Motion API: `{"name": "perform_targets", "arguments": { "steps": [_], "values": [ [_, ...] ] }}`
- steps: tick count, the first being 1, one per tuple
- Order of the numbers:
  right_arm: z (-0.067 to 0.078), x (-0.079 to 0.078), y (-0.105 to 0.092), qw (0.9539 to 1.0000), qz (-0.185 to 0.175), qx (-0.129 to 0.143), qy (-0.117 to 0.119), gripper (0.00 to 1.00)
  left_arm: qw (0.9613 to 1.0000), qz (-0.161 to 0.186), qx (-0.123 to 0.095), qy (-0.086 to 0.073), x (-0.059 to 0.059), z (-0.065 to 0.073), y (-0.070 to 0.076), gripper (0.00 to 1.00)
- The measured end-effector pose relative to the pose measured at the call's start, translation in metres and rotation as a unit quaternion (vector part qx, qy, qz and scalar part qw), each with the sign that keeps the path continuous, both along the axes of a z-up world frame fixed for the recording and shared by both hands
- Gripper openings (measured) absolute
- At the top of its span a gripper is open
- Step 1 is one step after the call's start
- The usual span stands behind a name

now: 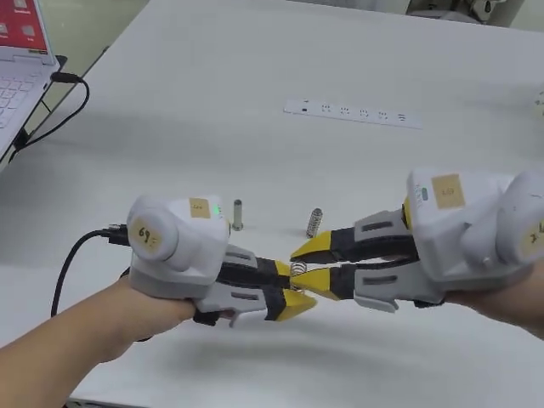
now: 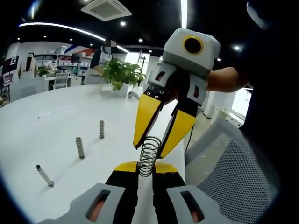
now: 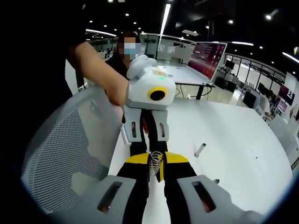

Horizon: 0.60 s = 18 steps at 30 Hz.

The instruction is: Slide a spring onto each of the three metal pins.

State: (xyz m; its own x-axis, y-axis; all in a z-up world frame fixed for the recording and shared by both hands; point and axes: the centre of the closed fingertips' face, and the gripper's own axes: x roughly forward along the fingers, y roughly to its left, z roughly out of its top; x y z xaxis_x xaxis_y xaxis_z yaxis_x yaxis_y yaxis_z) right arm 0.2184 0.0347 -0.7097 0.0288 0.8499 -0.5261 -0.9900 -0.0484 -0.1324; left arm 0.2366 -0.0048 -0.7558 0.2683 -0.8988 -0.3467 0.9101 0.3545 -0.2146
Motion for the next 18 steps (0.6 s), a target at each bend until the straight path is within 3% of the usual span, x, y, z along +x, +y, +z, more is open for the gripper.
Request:
{"name": "perform_targets", "arguments": {
  "steps": [18],
  "values": [
    [0.0033,0.0041,-0.0041,0.9996,-0.003,0.021,-0.020,0.07,0.9999,0.007,-0.008,0.008,0.0038,0.0040,0.0018,0.03]
  ]
}}
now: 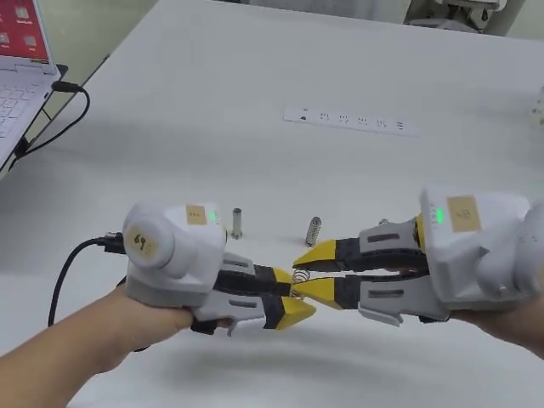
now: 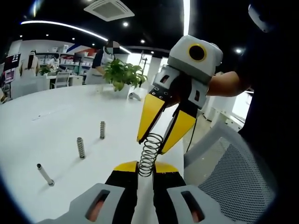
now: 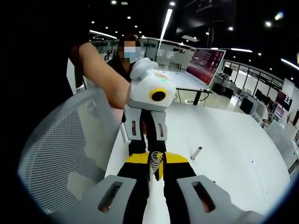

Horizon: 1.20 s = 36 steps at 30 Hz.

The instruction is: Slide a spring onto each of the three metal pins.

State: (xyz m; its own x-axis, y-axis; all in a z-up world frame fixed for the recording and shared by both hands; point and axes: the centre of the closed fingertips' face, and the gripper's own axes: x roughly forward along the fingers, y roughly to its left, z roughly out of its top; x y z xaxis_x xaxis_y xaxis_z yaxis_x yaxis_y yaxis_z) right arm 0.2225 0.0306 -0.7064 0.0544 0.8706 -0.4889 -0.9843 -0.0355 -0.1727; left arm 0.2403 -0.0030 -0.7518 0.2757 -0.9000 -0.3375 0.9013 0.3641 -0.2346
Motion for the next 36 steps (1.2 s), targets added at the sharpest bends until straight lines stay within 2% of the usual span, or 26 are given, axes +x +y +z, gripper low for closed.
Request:
{"name": "perform_targets", "arguments": {
  "steps": [7,20,24,27,36],
  "values": [
    [0.003,0.001,0.002,0.9999,0.002,-0.004,-0.011,0.07,0.9998,0.013,-0.002,0.013,0.003,0.001,0.003,0.05],
    [0.001,0.005,0.000,0.9998,-0.007,-0.012,-0.017,0.07,0.9996,0.027,0.006,0.002,0.004,0.000,0.009,0.18],
    [0.000,0.008,-0.001,0.9996,-0.011,-0.015,-0.021,0.07,0.9990,0.044,0.011,-0.005,0.010,0.000,0.016,0.26],
    [0.000,0.009,-0.001,0.9996,-0.014,-0.015,-0.021,0.07,0.9978,0.060,0.019,-0.022,0.015,0.000,0.022,0.35],
    [-0.002,0.012,-0.001,0.9996,-0.020,-0.013,-0.018,0.07,0.9948,0.092,0.028,-0.033,0.022,0.001,0.037,0.54]
  ]
}}
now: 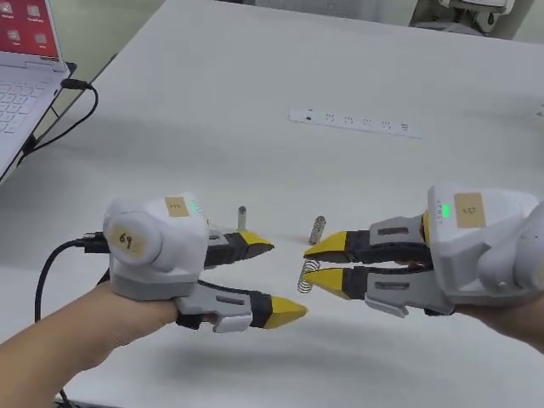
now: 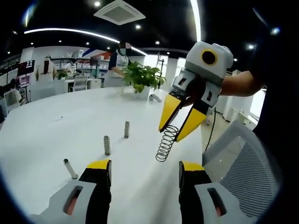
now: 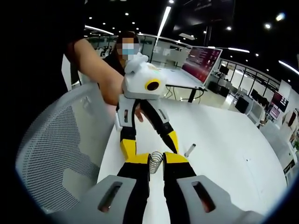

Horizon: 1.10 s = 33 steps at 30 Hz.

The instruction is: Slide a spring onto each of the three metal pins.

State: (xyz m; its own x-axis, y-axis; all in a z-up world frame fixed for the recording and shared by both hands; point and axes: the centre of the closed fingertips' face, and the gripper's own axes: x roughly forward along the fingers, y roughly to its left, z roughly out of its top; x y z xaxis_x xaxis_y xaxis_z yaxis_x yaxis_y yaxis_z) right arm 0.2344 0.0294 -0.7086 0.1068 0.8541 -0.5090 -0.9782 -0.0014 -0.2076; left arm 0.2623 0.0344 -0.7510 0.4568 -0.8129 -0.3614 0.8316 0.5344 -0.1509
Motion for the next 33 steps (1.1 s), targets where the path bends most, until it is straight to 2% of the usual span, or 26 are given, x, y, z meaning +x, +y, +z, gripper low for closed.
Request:
{"name": "perform_targets", "arguments": {
  "steps": [10,13,15,17,20,33],
  "values": [
    [-0.004,0.004,-0.004,0.9999,-0.007,-0.006,-0.004,0.07,0.9992,0.035,0.015,-0.007,0.006,-0.004,0.022,0.70],
    [-0.005,0.005,-0.005,0.9999,-0.007,-0.010,-0.010,0.07,0.9991,0.041,0.014,0.003,0.005,-0.007,0.027,0.76],
    [-0.005,0.006,-0.006,0.9998,-0.007,-0.011,-0.011,0.07,0.9986,0.048,0.022,-0.003,0.006,-0.009,0.033,0.79],
    [-0.005,0.006,-0.006,0.9998,-0.009,-0.011,-0.010,0.07,0.9978,0.058,0.031,-0.006,0.008,-0.011,0.039,0.86],
    [-0.004,0.008,-0.007,0.9998,-0.014,-0.011,-0.013,0.07,0.9957,0.087,0.031,-0.012,0.014,-0.010,0.049,0.98],
    [-0.008,0.010,-0.008,0.9992,-0.019,-0.021,-0.027,0.07,0.9916,0.124,0.034,-0.008,0.015,-0.012,0.078,0.98]
  ]
}}
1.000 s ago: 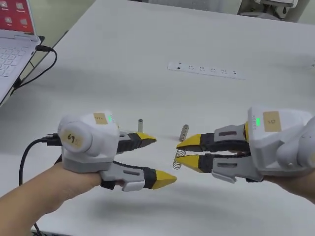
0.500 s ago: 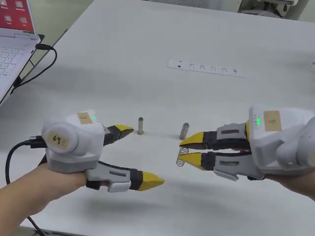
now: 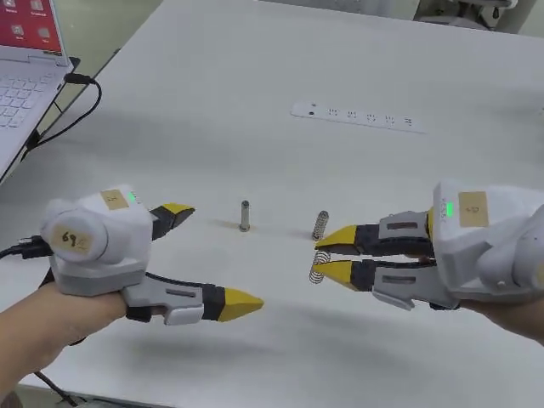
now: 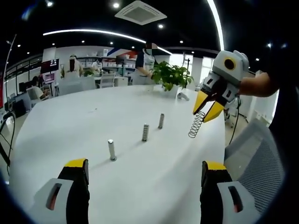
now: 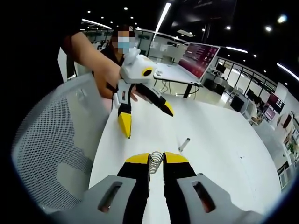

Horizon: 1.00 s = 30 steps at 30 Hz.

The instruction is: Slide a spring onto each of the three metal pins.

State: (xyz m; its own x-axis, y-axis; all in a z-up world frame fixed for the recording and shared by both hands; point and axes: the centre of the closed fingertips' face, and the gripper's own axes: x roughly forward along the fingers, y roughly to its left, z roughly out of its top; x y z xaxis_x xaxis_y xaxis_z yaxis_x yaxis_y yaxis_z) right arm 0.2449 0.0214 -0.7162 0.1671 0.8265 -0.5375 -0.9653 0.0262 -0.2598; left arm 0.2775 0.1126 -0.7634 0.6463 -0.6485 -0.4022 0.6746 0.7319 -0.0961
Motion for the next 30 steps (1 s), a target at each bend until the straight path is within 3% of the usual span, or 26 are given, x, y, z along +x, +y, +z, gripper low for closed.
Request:
{"name": "perform_targets", "arguments": {
  "steps": [7,20,30],
  "values": [
    [-0.003,0.003,-0.002,1.0000,-0.004,-0.005,-0.007,0.08,0.9999,0.015,-0.004,-0.002,-0.001,0.000,0.010,0.98],
    [-0.011,0.004,-0.004,0.9999,-0.001,-0.011,0.001,0.07,0.9996,0.026,-0.007,0.005,-0.006,-0.003,0.019,0.98],
    [-0.016,0.020,0.020,0.9999,0.012,-0.009,0.004,0.07,0.9992,0.037,-0.012,0.007,-0.009,-0.004,0.030,0.98]
  ]
}}
